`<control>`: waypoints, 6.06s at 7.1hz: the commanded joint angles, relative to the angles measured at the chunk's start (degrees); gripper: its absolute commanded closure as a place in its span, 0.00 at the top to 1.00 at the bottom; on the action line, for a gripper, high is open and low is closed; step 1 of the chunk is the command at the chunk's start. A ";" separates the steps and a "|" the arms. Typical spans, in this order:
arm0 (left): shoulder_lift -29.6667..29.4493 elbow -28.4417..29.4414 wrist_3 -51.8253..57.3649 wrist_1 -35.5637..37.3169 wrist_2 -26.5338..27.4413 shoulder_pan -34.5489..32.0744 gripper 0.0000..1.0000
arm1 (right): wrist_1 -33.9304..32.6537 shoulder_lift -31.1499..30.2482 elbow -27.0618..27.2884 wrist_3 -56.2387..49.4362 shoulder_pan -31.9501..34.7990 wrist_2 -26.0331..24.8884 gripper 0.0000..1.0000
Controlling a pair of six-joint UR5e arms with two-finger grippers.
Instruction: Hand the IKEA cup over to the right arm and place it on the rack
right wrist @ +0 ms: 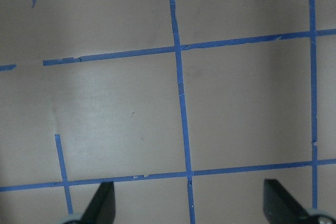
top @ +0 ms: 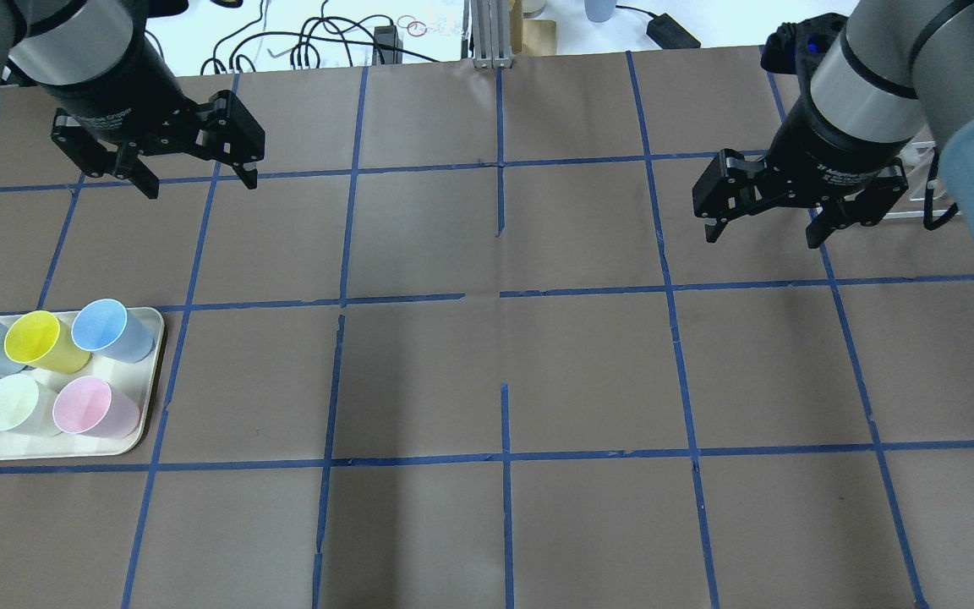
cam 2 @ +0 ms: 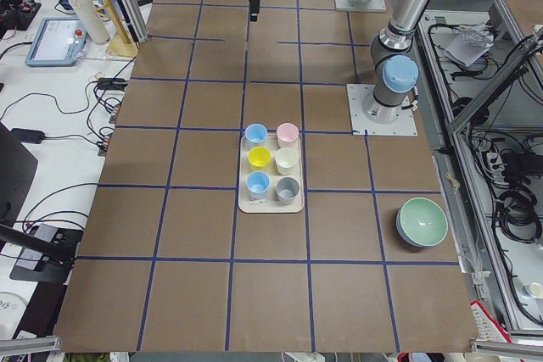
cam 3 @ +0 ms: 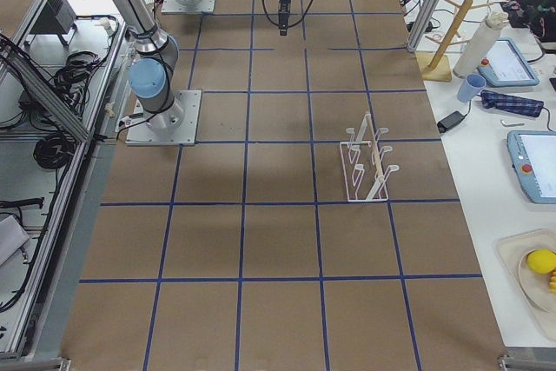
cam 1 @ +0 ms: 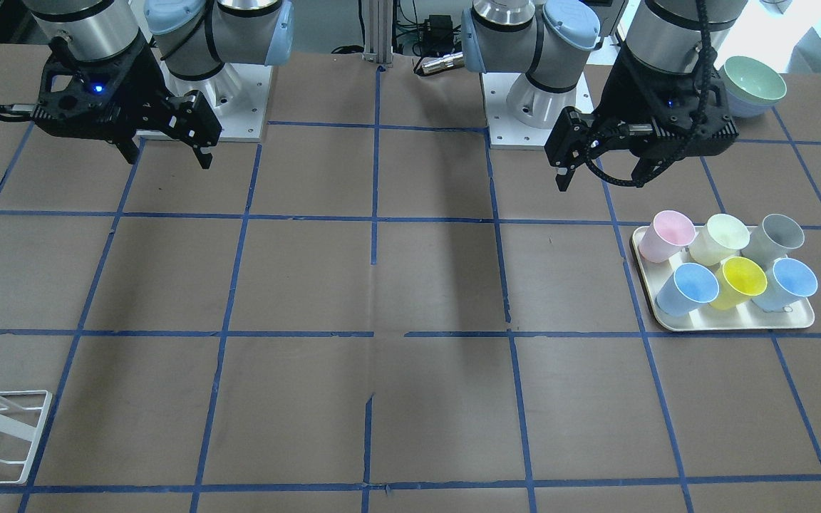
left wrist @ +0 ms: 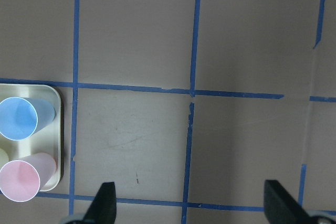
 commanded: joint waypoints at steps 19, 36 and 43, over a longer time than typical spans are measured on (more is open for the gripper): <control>-8.44 -19.60 75.65 31.27 -0.26 40.39 1.00 | 1.09 0.09 -0.44 0.34 0.54 32.53 1.00; -28.50 -8.10 86.66 32.91 -1.32 48.04 0.74 | 9.53 2.46 9.93 -15.13 -1.30 87.29 1.00; -26.32 -5.32 84.21 25.21 -0.44 46.99 0.00 | 9.97 2.46 9.76 -15.04 -1.30 87.29 1.00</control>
